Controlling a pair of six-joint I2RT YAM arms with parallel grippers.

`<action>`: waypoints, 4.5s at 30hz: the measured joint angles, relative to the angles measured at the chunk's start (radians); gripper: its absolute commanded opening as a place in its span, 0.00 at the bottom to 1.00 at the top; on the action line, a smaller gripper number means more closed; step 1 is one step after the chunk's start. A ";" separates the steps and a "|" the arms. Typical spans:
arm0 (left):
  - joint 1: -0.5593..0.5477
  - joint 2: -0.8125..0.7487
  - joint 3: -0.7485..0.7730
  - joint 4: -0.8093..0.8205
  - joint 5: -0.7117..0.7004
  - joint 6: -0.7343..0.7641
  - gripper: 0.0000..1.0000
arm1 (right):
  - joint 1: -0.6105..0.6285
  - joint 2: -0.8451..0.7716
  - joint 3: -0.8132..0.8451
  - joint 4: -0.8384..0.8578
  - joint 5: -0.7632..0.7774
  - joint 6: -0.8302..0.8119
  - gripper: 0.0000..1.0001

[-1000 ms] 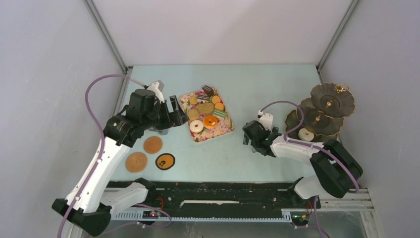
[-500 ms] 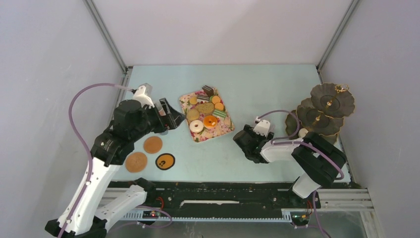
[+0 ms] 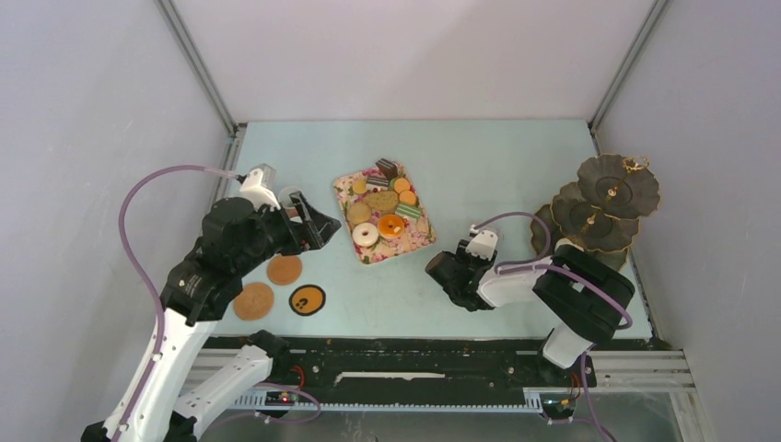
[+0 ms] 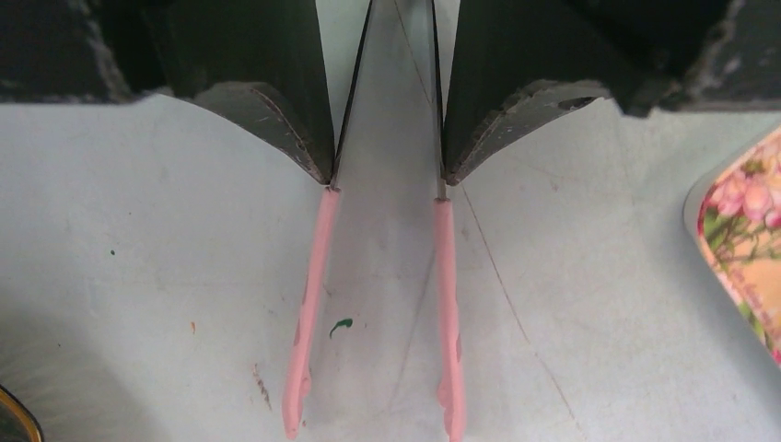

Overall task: Serve the afternoon tea
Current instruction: Pick up the clamp from the center of the board, then pick up the desert from the tray.

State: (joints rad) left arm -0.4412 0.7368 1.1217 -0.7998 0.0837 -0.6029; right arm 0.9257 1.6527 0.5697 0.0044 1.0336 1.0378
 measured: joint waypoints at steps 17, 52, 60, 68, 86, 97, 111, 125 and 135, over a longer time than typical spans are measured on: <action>0.000 0.029 0.052 -0.106 -0.010 -0.014 0.90 | -0.083 -0.294 -0.040 -0.154 -0.402 -0.283 0.27; 0.000 0.088 0.033 -0.099 0.108 -0.079 0.90 | -0.483 -0.499 0.209 -0.441 -1.466 -0.280 0.31; 0.000 0.065 0.032 -0.086 0.113 -0.082 0.90 | -0.474 -0.359 0.264 -0.385 -1.600 -0.149 0.32; 0.000 0.030 0.029 -0.078 0.114 -0.090 0.89 | -0.439 -0.181 0.343 -0.322 -1.629 -0.104 0.37; 0.000 0.021 0.029 -0.078 0.112 -0.098 0.90 | -0.442 0.020 0.397 -0.211 -1.644 -0.079 0.39; 0.000 0.023 0.021 -0.077 0.113 -0.098 0.90 | -0.451 0.064 0.402 -0.122 -1.677 -0.023 0.39; 0.000 0.036 0.021 -0.077 0.113 -0.098 0.90 | -0.458 0.120 0.402 -0.033 -1.719 0.063 0.37; 0.000 0.028 -0.006 -0.068 0.114 -0.102 0.90 | -0.472 0.156 0.403 0.040 -1.738 0.146 0.24; 0.000 0.028 -0.010 -0.051 0.129 -0.105 0.90 | -0.472 0.138 0.403 0.008 -1.723 0.148 0.00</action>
State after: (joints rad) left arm -0.4412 0.7650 1.1122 -0.8505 0.2131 -0.7078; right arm 0.4541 1.7908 0.9730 0.0128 -0.6891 1.1858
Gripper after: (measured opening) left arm 0.897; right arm 0.365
